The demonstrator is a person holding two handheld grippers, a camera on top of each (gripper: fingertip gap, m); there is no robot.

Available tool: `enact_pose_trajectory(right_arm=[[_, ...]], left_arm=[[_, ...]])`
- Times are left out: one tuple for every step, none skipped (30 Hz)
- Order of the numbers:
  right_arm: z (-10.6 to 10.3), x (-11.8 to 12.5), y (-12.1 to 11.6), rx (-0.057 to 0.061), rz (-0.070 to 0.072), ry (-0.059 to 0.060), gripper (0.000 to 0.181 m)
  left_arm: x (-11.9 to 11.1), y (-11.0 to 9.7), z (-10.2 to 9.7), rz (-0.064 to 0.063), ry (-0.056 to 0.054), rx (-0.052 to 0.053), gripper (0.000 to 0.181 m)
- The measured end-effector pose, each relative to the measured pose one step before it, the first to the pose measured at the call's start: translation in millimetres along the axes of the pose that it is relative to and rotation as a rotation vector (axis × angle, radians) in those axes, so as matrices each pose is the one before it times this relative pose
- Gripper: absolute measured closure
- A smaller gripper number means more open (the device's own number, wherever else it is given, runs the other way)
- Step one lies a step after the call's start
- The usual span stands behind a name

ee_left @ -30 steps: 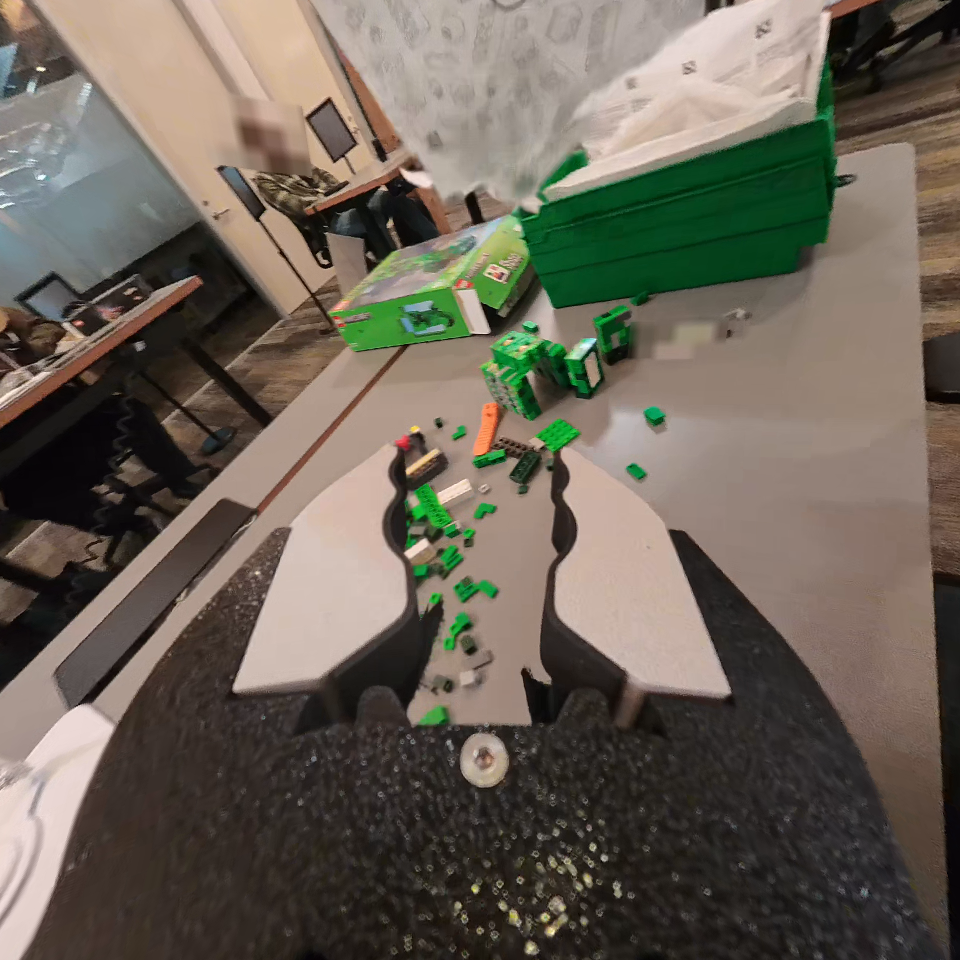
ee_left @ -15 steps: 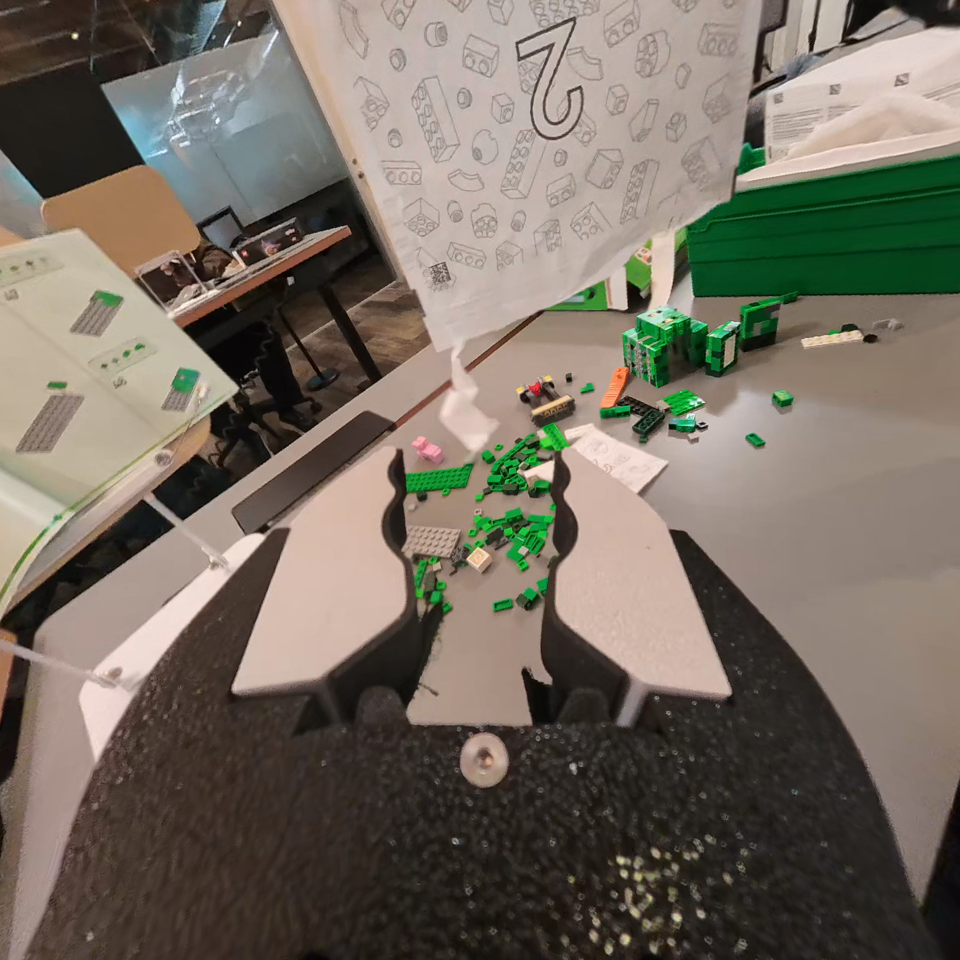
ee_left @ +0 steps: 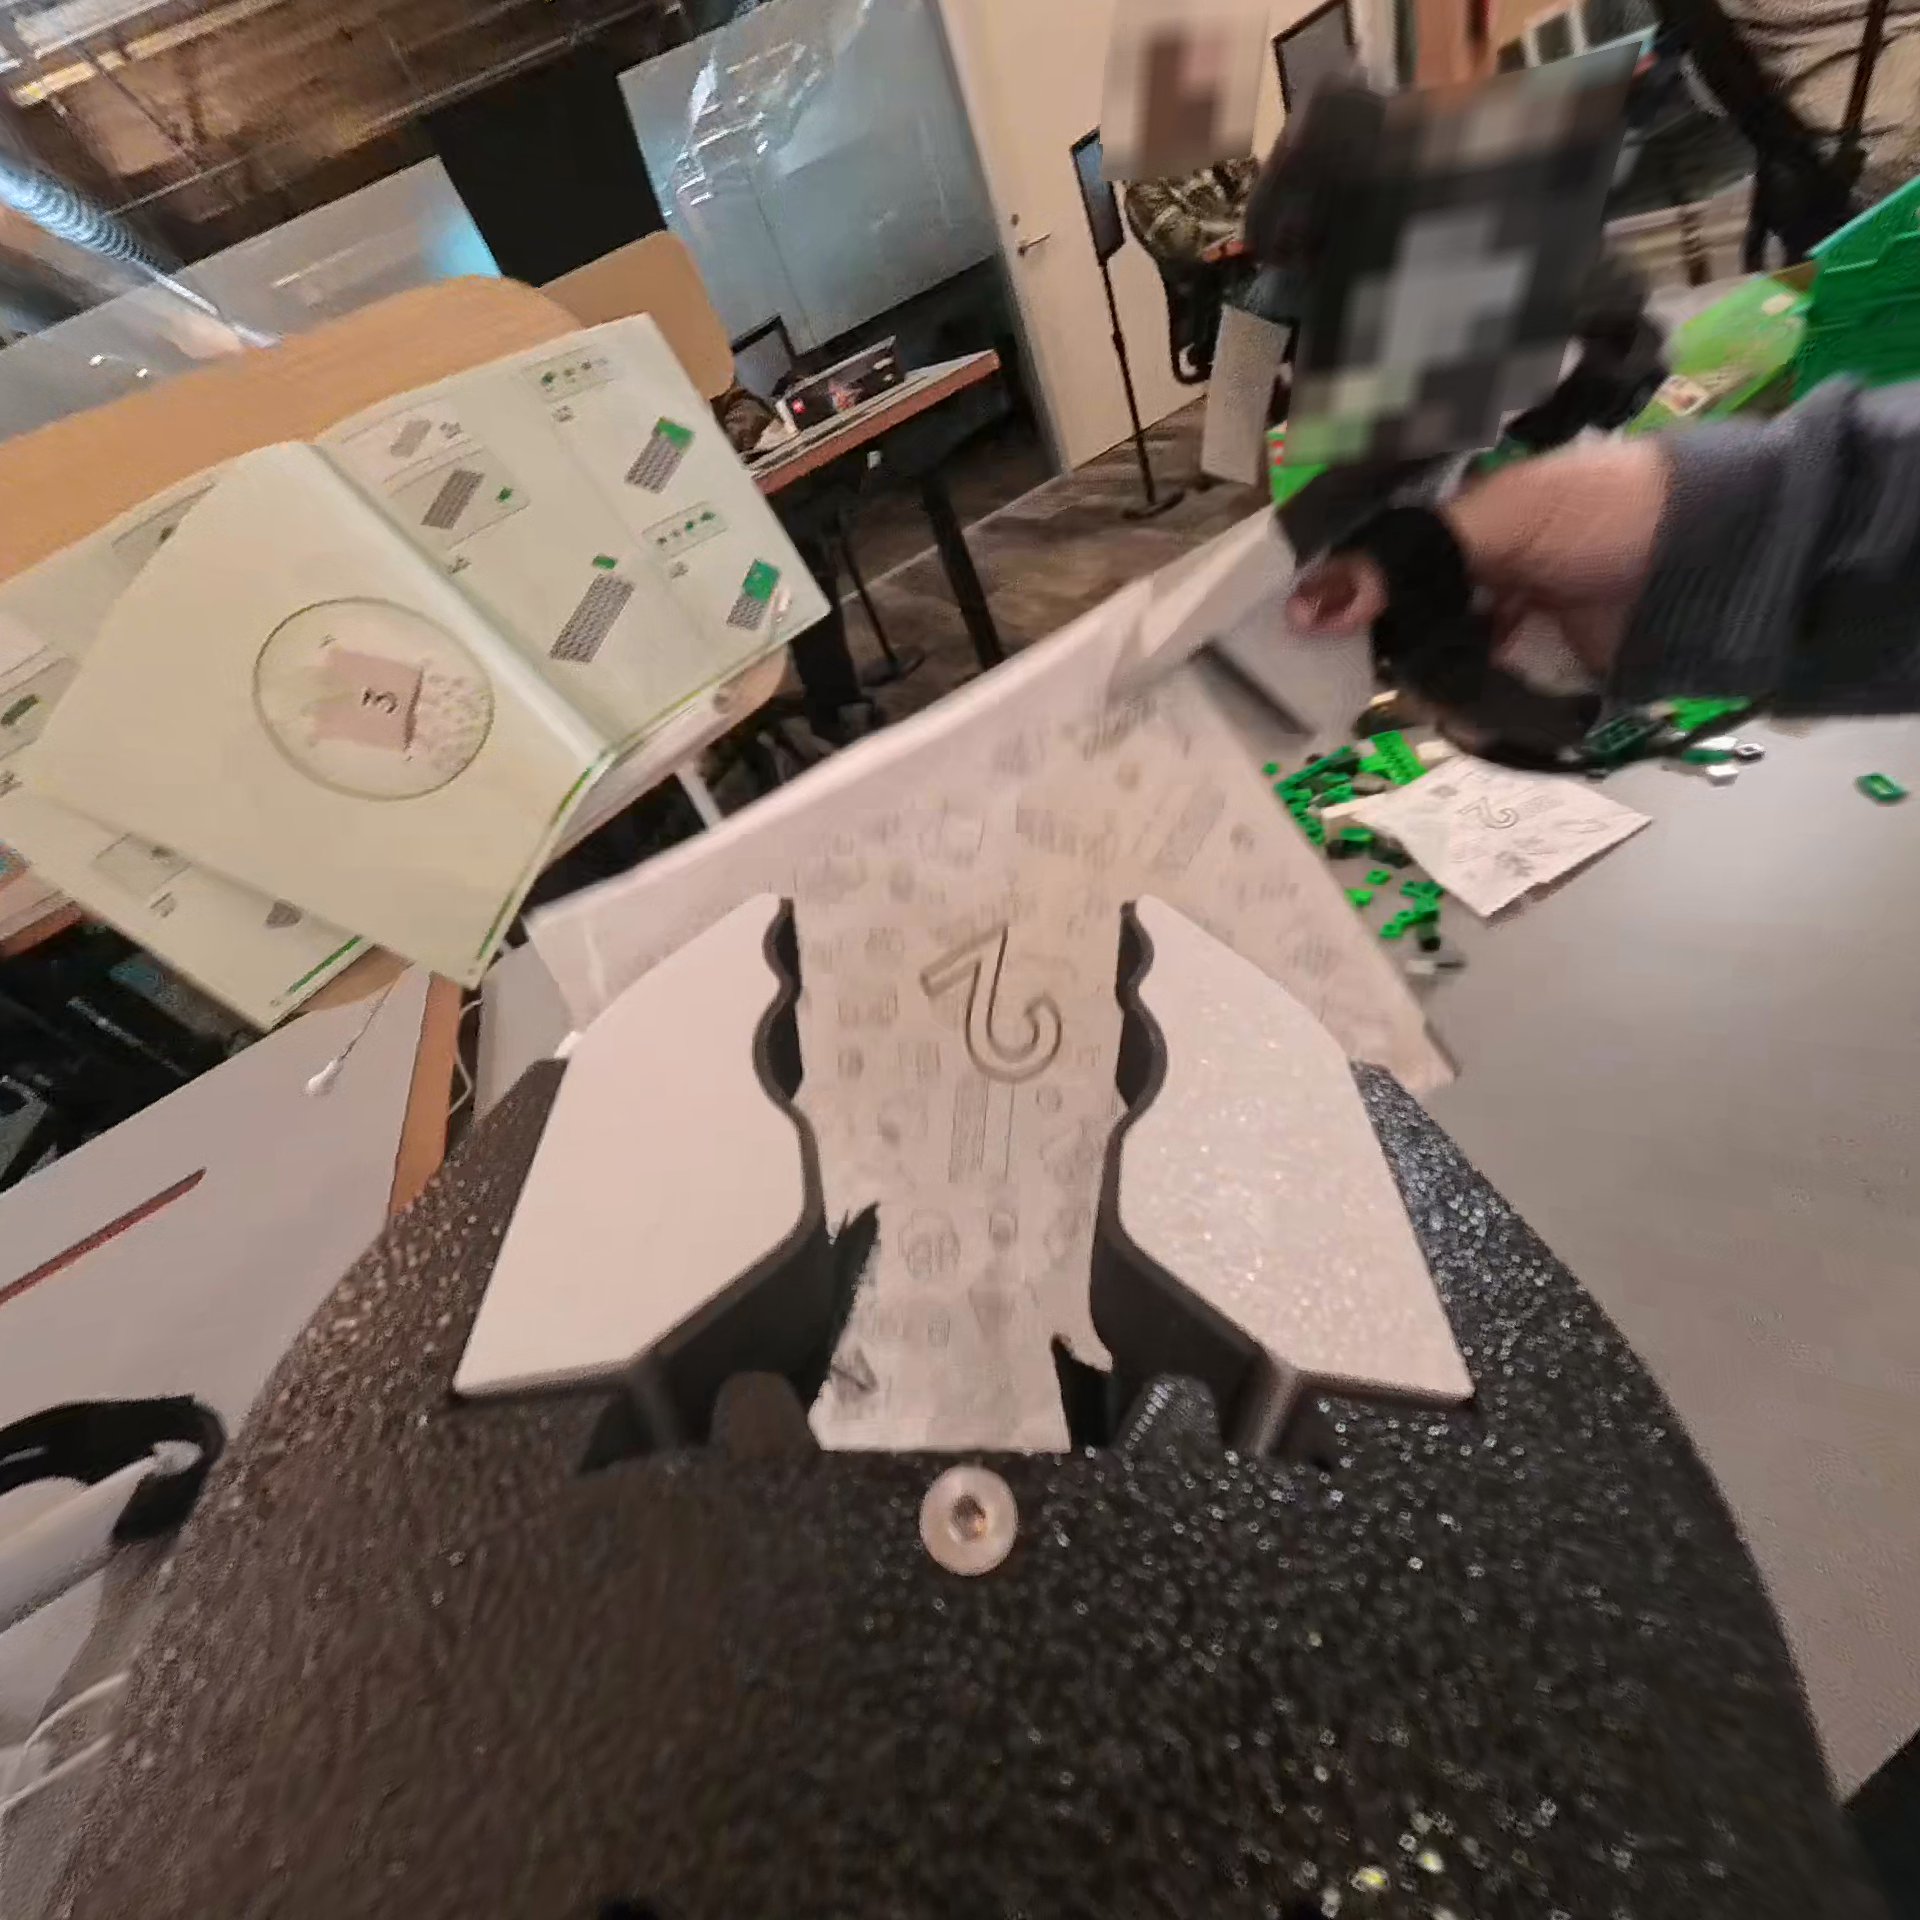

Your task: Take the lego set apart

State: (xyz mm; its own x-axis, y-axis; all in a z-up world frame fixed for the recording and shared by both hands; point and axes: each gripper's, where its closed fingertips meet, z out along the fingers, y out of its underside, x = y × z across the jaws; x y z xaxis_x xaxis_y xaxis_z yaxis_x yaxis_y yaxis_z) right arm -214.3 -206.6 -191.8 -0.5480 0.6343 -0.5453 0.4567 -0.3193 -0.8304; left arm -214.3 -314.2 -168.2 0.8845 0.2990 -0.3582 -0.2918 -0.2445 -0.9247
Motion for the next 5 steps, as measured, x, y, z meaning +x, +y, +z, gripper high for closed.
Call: enact_pose_trajectory(right_arm=[[16.01,10.13,9.18,-0.023,0.0573,-0.0206,0.181],[13.89,11.13,7.39,-0.0253,0.0434,-0.007,0.181],[11.98,11.44,5.25,-0.0246,0.0285,0.0037,0.181],[10.21,10.4,3.02,-0.0173,0.0172,0.0078,0.181],[8.31,9.19,1.15,-0.0098,0.0114,0.013,0.181]], left_arm=[[-4.9,2.37,-2.83,-0.0022,-0.0106,-0.0018,0.123],[-4.56,2.15,-2.31,-0.0016,-0.0102,-0.0009,0.123],[-4.1,2.23,-1.7,-0.002,-0.0086,-0.003,0.123],[-3.52,2.15,-1.06,-0.0018,-0.0067,-0.0042,0.123],[-3.04,2.33,-0.59,-0.0017,-0.0065,-0.005,0.123]])
